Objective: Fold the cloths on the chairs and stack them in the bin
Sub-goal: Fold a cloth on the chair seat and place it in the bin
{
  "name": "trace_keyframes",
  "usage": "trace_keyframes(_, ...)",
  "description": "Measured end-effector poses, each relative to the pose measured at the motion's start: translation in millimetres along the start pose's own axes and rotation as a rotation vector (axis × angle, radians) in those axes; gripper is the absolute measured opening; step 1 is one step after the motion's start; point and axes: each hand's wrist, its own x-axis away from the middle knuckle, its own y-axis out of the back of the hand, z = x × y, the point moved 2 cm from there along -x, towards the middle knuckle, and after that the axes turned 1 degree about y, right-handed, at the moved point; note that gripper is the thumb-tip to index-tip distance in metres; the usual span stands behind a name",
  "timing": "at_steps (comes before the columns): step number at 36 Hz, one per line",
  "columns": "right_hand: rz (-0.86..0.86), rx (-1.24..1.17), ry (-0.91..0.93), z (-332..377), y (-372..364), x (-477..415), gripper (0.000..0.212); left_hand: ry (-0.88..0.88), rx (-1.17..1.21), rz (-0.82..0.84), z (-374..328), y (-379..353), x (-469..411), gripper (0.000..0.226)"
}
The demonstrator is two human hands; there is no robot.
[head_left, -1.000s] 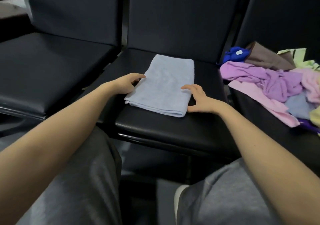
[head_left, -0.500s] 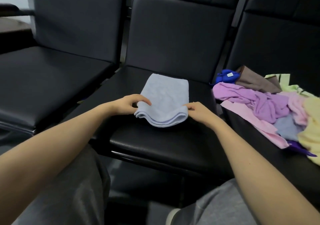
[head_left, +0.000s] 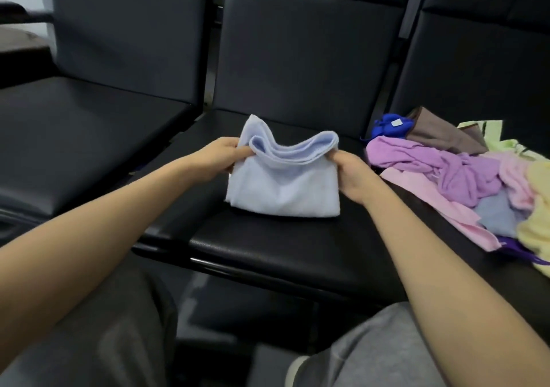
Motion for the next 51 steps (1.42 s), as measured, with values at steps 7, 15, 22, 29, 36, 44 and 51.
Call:
trace_keyframes(7,-0.132,0.272,-0.144,-23,7,-1,0.026,0.267,0.086,-0.202,14,-18,-8,0.027)
trace_keyframes(15,-0.218,0.351,0.100,-10,-7,-4,0.016,0.169,-0.014,-0.401,6,-29,-10,0.011)
trace_keyframes(22,-0.288,0.393,0.033,-12,-13,-19,0.022,0.332,-0.027,-0.426,11,-24,-5,0.010)
trace_keyframes(29,-0.320,0.592,0.069,-11,-5,-24,0.030,0.353,-0.226,-0.304,-3,-27,-1,0.024)
trace_keyframes(36,-0.309,0.651,-0.003,-15,2,-18,0.037,0.292,-0.480,-0.268,-6,-35,3,0.013)
trace_keyframes(44,-0.463,0.625,0.358,-8,3,-12,0.027,0.047,-0.274,-0.395,-8,-40,7,0.005)
trace_keyframes(51,-0.205,0.921,-0.064,-22,5,-13,0.035,0.385,-0.642,-0.202,-4,-41,13,0.021)
